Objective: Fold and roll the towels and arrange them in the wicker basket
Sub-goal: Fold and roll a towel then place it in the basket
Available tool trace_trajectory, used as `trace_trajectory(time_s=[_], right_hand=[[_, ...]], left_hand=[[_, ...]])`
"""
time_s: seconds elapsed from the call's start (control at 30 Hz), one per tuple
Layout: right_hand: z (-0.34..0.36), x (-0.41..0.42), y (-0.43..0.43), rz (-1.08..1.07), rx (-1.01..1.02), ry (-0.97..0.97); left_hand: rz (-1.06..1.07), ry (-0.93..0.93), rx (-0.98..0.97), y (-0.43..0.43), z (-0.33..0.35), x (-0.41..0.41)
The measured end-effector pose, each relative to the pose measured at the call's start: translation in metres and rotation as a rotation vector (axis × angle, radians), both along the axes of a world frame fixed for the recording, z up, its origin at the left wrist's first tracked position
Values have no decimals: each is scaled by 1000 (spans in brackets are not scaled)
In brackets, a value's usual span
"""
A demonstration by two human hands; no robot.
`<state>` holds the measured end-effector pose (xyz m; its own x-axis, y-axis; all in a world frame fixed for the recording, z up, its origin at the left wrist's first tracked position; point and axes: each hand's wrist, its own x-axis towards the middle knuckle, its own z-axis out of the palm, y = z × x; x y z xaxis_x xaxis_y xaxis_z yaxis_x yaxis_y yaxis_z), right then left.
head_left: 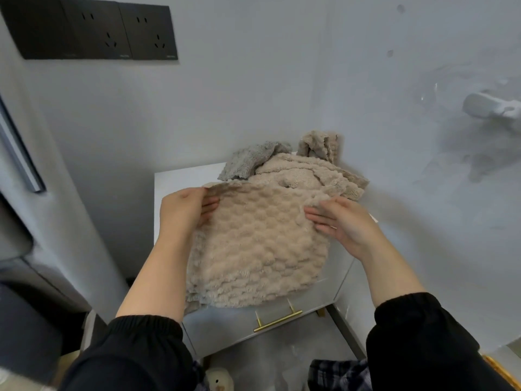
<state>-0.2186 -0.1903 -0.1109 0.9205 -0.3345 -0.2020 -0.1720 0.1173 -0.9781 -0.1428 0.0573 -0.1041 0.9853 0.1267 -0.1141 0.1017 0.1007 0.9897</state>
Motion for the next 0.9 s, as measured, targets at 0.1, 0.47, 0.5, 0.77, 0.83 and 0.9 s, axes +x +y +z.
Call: trace_trajectory(time_s=[0.1,0.47,0.5,0.77,0.83,0.9], right_hand=[[5,17,4,-128,-22,-121],[-5,30,-6,-254,-146,-199],[-7,25,-7,-236,-143,-138],[-3,-11,-10,-98,-68,79],[-6,-18,-10,-35,-169,157],[-11,-22,-11,-18,-271,211]], left_hand=[[68,-25,-201,0,2,7],[34,-32,-293,0,0,21],[16,-17,-214,1,-3,19],[109,156,2,16,-16,15],[102,159,172,21,-20,19],[76,137,414,24,-23,17]])
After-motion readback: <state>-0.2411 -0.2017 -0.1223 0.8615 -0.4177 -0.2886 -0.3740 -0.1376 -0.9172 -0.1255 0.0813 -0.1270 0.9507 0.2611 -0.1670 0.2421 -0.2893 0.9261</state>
